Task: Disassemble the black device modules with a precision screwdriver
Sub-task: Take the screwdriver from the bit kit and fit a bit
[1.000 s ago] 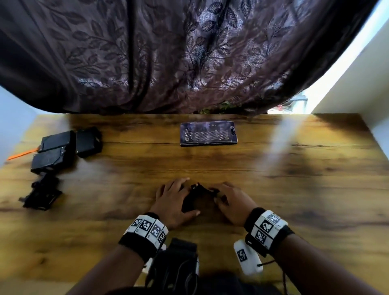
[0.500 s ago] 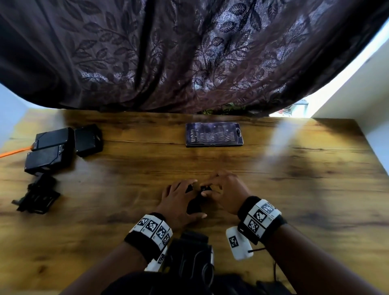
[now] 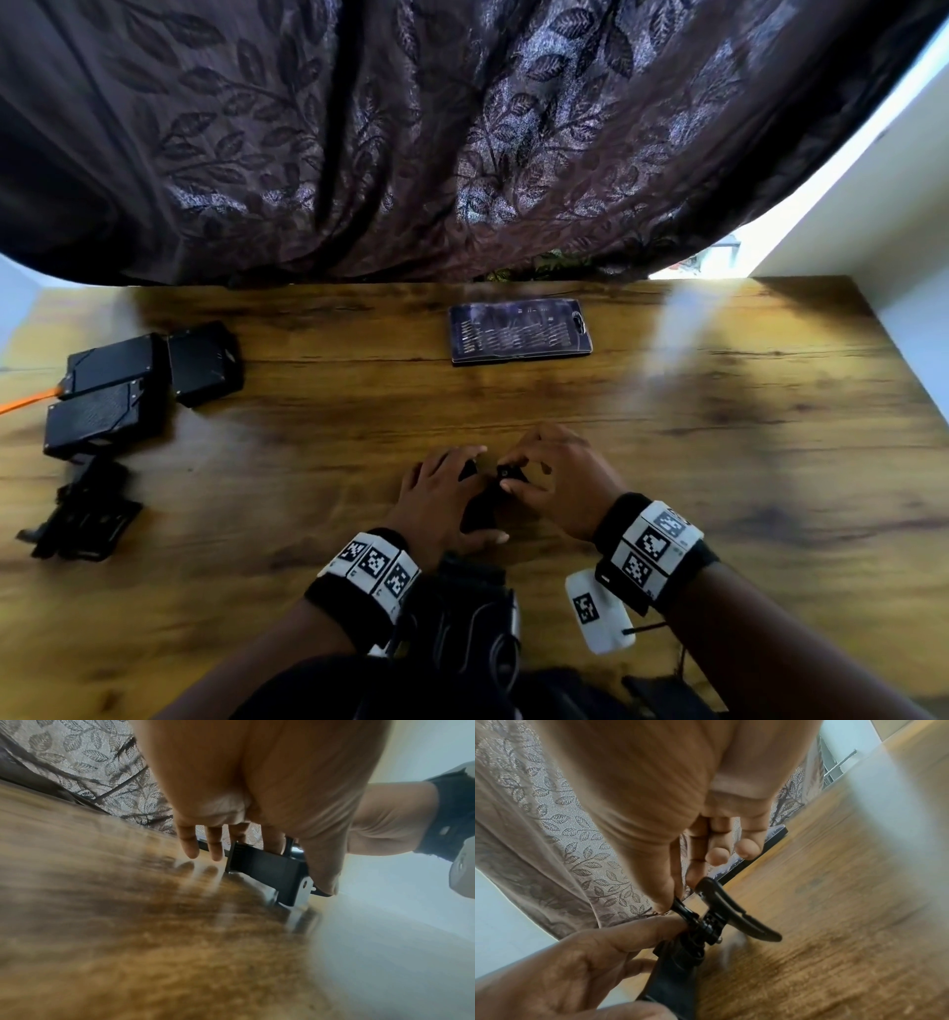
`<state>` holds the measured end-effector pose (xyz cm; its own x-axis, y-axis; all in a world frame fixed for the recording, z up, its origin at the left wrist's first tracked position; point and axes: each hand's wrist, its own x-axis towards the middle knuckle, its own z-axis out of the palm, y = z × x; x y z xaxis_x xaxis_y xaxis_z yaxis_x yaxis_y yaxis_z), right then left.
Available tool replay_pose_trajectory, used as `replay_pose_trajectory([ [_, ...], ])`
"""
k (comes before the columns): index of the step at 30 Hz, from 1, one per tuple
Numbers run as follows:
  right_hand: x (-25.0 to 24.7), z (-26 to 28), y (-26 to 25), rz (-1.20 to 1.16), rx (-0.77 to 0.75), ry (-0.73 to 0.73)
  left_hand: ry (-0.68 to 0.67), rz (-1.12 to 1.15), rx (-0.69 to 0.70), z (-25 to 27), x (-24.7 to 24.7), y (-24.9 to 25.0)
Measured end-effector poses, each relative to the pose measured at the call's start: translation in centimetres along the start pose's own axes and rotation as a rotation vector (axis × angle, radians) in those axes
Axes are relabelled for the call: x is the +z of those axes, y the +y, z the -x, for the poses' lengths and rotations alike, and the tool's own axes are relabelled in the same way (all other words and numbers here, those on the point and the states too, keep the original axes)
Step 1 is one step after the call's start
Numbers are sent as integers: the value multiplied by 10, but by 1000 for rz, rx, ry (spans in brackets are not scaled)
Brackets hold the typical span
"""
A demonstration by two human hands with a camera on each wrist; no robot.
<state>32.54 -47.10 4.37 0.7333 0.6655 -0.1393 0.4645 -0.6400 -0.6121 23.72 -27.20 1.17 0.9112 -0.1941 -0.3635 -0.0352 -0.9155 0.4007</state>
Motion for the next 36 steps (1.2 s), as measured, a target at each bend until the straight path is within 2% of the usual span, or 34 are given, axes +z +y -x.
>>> replay_pose_trajectory([
  [3,-6,3,2,6,-2,-45,-3,0,21,3,-1,-2],
  [6,-24,6,13,-38,29,12,23,133,-6,9,-15,-5],
  [9,-48,-2,32,-29,93,78,149,262,-47,4,-39,-18],
  [11,-62,-20,47,-8,143,94,245,228,-71,-12,-56,-32],
  [13,-72,-45,57,18,168,116,277,175,-89,-34,-73,-43],
  [16,-82,-95,66,101,124,151,325,126,-97,-67,-96,-49],
  [19,-83,-139,61,245,77,29,379,134,-101,-86,-106,-43],
  [23,-67,-168,61,389,95,-160,431,190,-51,-91,-97,-31],
  [26,-60,-177,65,452,81,-162,396,197,-52,-84,-92,-23],
  [31,-68,-158,70,458,98,-106,375,179,-4,-65,-97,0],
  [36,-78,-74,98,479,131,-106,388,135,108,-65,-99,44],
])
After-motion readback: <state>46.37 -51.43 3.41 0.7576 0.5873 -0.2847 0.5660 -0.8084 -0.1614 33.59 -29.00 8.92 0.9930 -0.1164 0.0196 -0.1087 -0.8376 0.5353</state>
